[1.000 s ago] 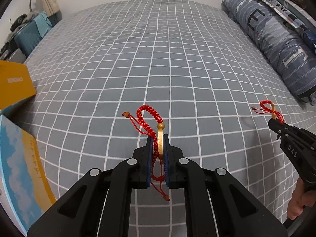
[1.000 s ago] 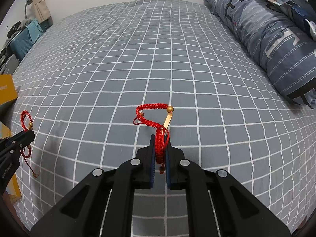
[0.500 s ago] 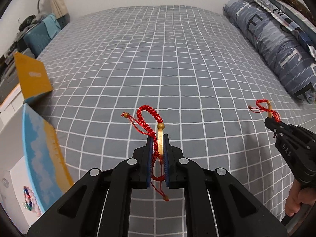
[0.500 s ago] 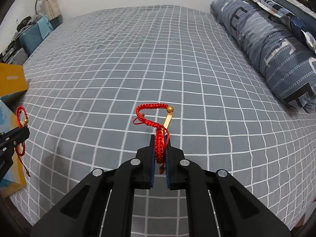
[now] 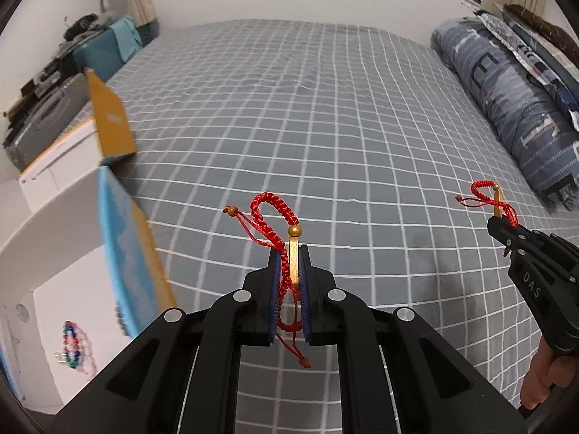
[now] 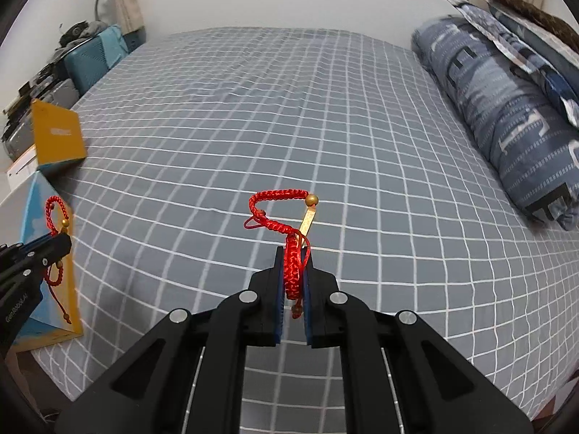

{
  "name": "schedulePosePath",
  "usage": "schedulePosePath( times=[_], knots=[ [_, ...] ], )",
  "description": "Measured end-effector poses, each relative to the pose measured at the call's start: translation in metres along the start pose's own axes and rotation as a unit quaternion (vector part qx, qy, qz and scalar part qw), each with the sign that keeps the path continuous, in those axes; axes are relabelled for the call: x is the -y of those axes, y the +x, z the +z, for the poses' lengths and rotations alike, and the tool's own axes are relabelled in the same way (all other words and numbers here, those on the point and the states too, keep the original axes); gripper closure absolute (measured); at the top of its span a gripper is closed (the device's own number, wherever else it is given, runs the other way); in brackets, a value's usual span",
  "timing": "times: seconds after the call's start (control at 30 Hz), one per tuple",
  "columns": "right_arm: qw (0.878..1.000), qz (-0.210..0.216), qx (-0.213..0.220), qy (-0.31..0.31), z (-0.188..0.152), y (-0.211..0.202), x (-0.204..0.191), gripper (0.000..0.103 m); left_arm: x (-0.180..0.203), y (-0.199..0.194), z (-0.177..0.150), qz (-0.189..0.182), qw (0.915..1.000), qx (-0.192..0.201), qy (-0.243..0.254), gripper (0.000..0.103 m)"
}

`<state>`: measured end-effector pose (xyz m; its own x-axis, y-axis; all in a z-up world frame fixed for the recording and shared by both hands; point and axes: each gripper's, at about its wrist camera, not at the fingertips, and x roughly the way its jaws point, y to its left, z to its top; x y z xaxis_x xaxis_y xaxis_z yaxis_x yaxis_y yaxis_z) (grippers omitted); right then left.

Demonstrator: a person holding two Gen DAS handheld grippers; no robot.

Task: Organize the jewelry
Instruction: 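Carry both red string bracelets over to the open white box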

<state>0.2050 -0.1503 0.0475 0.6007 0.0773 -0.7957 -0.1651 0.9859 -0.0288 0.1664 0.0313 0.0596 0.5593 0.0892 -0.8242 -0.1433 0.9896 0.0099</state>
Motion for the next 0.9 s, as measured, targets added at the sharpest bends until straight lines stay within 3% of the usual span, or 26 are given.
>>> schedulePosePath(
  times=[0.53,0.9],
  knots=[
    [0.995,0.064,0.034,-0.066,0.014,-0.040,-0.131,0.096,-0.098,-0.060,-0.019,0.038,0.9966,0.030,-0.066,0.094],
    [0.980,0.136,0.044,-0.136,0.007,-0.061,-0.253,0.096,-0.213,-0.083,-0.063,0.094,0.9842,0.033,-0.146,0.093]
  ],
)
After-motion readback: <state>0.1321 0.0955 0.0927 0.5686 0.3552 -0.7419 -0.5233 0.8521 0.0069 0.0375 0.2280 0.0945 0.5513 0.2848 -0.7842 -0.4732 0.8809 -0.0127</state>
